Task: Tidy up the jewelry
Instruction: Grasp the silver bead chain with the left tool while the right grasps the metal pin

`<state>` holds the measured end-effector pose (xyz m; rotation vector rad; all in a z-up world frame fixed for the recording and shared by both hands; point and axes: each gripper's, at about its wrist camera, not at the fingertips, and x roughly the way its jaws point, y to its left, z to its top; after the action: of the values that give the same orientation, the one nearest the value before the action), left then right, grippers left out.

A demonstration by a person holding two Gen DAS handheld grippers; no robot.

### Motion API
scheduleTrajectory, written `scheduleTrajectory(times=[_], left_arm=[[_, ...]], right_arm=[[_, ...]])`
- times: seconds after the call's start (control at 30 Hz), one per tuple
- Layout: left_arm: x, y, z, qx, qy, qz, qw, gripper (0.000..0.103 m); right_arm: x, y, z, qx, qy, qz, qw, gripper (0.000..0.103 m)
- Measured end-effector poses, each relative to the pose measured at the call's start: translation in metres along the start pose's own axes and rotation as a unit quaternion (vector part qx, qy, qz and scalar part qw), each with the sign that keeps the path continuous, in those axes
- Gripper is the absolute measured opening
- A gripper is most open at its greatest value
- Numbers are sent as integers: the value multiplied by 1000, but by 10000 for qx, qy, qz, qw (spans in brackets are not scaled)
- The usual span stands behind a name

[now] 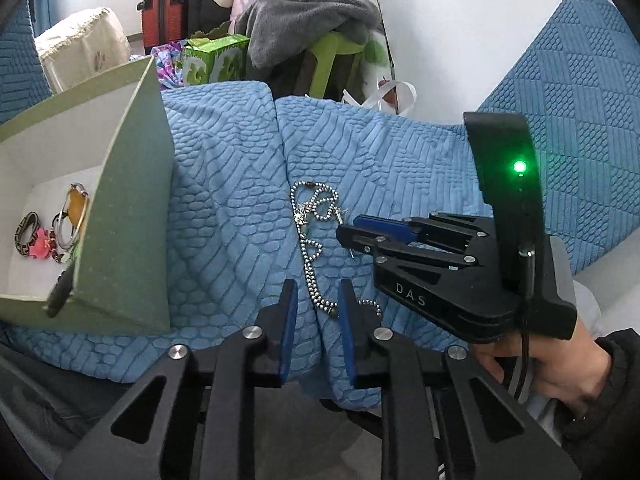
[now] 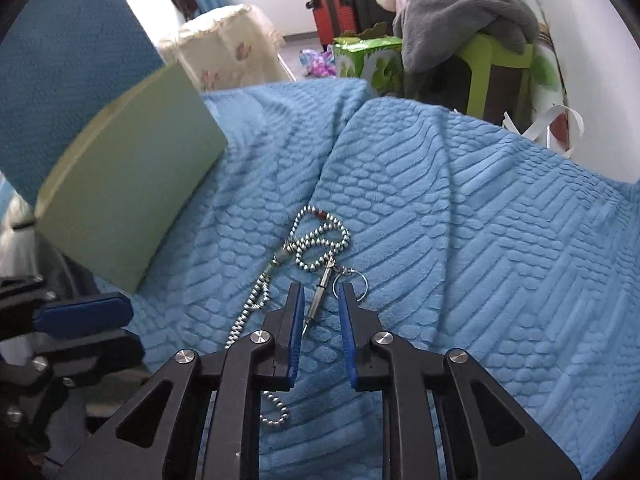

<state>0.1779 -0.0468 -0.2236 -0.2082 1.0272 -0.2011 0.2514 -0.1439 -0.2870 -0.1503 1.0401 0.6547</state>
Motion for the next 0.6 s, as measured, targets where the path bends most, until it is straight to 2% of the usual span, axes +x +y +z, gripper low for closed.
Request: scheduleTrajectory(times=[0.13, 0.2, 0.27, 0.6], left_arm=[[7, 1, 1, -40, 38, 9, 10000, 19], [12, 2, 2, -105, 87, -30, 9999, 19], [16, 2, 3, -122, 125, -33, 9998, 19], [38, -7, 17, -13, 142, 134, 9998, 19]], right_arm=[[1, 7, -2, -333, -33, -157, 9993, 12], [2, 13, -3, -554, -33, -369, 9978, 7], [1, 12, -4, -497, 5, -330, 9982, 3], [-20, -18, -9, 143, -132, -203, 9996, 3]])
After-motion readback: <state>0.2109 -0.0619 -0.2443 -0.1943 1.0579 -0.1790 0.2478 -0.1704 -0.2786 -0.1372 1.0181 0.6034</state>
